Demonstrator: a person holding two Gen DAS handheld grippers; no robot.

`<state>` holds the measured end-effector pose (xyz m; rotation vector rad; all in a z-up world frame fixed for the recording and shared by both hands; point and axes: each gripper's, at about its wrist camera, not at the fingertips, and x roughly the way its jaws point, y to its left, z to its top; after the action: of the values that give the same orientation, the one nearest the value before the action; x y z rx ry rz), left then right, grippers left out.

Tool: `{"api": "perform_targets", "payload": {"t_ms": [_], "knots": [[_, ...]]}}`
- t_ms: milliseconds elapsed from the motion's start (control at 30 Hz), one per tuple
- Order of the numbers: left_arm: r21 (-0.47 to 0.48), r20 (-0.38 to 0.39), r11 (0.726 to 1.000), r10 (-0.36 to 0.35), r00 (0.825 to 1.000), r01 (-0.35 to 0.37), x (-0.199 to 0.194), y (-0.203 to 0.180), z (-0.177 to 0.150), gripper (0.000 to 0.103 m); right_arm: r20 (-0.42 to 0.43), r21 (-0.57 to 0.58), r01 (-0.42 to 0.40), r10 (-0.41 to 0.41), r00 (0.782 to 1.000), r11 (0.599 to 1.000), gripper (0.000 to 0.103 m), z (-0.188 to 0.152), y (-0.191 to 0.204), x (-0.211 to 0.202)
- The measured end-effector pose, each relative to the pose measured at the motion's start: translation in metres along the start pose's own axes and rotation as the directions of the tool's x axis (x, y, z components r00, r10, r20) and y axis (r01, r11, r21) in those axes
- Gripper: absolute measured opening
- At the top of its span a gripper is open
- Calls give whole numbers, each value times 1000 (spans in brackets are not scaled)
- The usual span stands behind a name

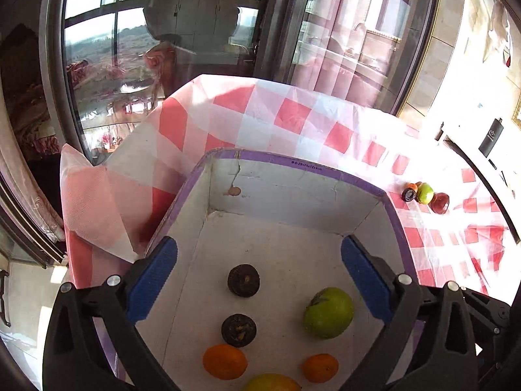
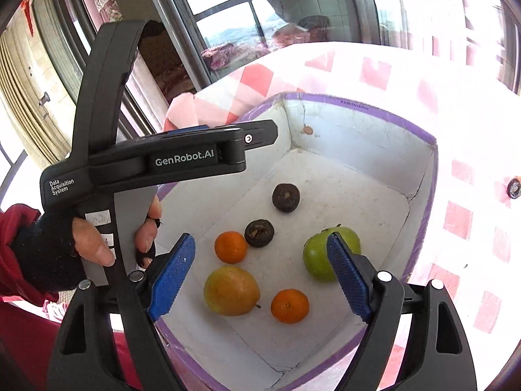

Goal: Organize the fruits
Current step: 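Move both open tools back toward the remaining fruits, then grasp the dark red apple with the right tool while the left tool grasps the passion fruit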

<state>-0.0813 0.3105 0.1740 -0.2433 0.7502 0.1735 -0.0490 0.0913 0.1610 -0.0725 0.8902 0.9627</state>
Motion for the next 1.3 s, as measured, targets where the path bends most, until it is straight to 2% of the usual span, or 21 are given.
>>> {"api": "perform_targets", "payload": {"t_ms": [100,167,233,300,333,433,500,600,700,833,967,1067,1300], "knots": [[-33,78,999,42,996,-39,-5,-27,26,101,121,102,36,-49,991,994,82,6,-38,-37],[-37,139,998,47,989,-43,-6,-57,40,101,167,209,91,-127,978,974,86,2,-76,-57],[-23,185,1000,15,983,-11,-1,-92,52,101,155,296,192,-245,957,936,86,-4,-117,-64],[6,203,999,-32,979,31,9,-135,62,101,87,361,285,-336,938,888,86,-17,-161,-64],[22,201,998,-61,978,58,13,-155,63,101,43,395,341,-387,921,853,86,-27,-186,-60],[80,144,988,-142,979,132,38,-218,56,101,-62,454,449,-476,877,769,86,-53,-251,-60],[113,66,980,-173,983,164,64,-255,41,101,-122,469,507,-515,848,723,86,-70,-291,-61],[129,-92,973,-182,979,193,105,-294,11,101,-178,492,554,-545,819,672,86,-92,-345,-55],[148,-220,974,-139,966,174,148,-316,-23,101,-193,497,578,-567,801,648,86,-99,-393,-49],[194,-317,972,-67,946,133,192,-325,-58,101,-169,480,596,-599,783,644,86,-89,-433,-44],[247,-304,964,-21,953,100,222,-332,-64,101,-134,456,614,-633,763,644,84,-73,-460,-33],[281,-279,955,-12,960,93,245,-341,-58,101,-129,465,630,-656,743,622,78,-62,-477,-30],[353,-221,932,-2,975,82,297,-369,-37,101,-127,472,643,-676,726,603,70,-54,-496,-26]]}}
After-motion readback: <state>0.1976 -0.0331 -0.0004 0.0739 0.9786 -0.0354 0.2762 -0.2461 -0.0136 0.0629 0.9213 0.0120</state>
